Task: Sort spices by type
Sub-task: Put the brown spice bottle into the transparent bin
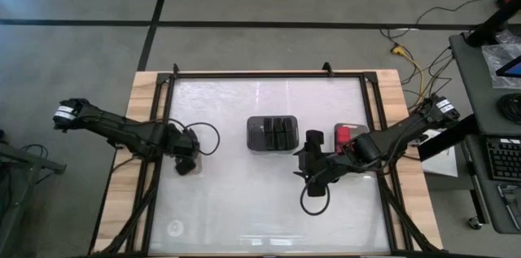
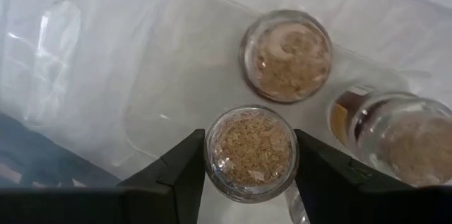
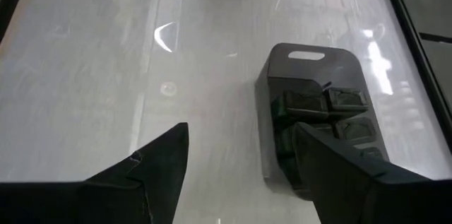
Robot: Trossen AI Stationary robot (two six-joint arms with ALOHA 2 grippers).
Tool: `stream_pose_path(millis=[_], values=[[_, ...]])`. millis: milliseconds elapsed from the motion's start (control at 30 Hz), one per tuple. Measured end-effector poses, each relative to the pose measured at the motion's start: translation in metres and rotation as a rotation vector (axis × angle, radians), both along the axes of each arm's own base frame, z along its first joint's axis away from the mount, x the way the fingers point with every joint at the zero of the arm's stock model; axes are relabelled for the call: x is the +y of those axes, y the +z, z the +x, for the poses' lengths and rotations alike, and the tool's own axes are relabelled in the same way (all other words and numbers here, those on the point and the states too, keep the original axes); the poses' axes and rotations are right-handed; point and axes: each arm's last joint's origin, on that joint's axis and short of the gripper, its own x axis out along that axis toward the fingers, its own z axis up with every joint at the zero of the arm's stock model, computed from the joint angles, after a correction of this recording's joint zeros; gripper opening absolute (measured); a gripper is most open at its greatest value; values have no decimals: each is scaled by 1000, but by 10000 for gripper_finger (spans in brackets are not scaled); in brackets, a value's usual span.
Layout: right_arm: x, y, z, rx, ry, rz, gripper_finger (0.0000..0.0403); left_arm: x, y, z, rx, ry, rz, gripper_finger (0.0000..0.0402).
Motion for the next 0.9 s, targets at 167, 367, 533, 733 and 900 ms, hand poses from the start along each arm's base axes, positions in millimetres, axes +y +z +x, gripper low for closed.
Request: stream_pose_path(millis=[167, 367, 533, 733, 900], values=[[-3, 0, 1, 0, -6, -4, 259, 0, 0, 0, 6, -27, -6, 173], [-10, 0, 5, -2, -29, -8, 275, 0, 0, 0, 6, -27, -6, 173], [-16, 0, 7, -4, -49, -6, 288, 0, 0, 0, 8, -29, -7, 174], [-17, 0, 7, -6, -52, -4, 304, -1, 0, -1, 17, -54, -40, 174], [-14, -4, 15, -16, -34, -15, 320, -1, 0, -1, 20, -85, -38, 178]])
